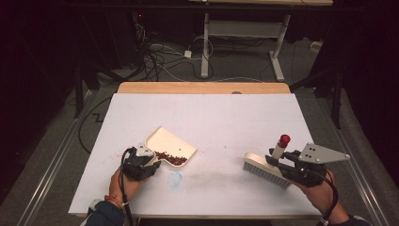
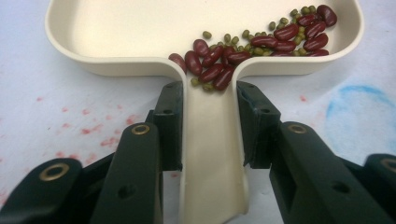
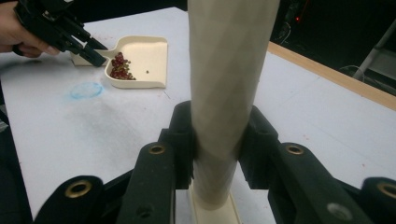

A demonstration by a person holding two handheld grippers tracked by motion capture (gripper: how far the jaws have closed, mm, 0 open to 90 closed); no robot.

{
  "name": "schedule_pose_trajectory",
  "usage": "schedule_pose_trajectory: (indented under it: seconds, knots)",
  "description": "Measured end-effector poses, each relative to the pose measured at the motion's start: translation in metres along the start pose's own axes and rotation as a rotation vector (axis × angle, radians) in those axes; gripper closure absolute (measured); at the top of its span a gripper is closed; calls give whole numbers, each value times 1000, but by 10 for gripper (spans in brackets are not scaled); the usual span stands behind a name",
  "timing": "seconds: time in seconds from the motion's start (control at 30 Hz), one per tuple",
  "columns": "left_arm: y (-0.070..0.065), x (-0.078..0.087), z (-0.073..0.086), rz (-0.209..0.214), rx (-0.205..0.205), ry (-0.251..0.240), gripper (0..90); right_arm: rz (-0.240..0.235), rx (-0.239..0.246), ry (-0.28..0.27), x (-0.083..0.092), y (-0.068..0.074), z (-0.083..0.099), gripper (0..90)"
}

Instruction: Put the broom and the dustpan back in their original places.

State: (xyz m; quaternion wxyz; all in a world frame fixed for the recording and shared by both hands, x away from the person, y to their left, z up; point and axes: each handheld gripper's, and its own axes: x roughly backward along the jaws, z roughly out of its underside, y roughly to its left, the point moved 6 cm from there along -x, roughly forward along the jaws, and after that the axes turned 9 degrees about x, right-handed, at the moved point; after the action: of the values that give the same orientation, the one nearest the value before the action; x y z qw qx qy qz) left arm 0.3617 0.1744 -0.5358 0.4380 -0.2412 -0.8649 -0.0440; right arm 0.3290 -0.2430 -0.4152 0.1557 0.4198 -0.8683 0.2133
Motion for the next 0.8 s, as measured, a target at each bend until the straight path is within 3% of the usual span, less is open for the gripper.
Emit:
schedule_pose_trajectory:
  seconds: [0.47, 0.63, 0.8]
  knots:
    - [34, 7, 2, -89, 162, -17, 633, -40, 0, 4, 9, -3, -8, 707]
    - [42, 6, 0, -115, 206, -22, 634, -54, 0, 51, 4, -7, -8, 707]
    - [41, 2, -2, -136, 248, -37, 633, -75, 7, 95, -6, -13, -7, 706]
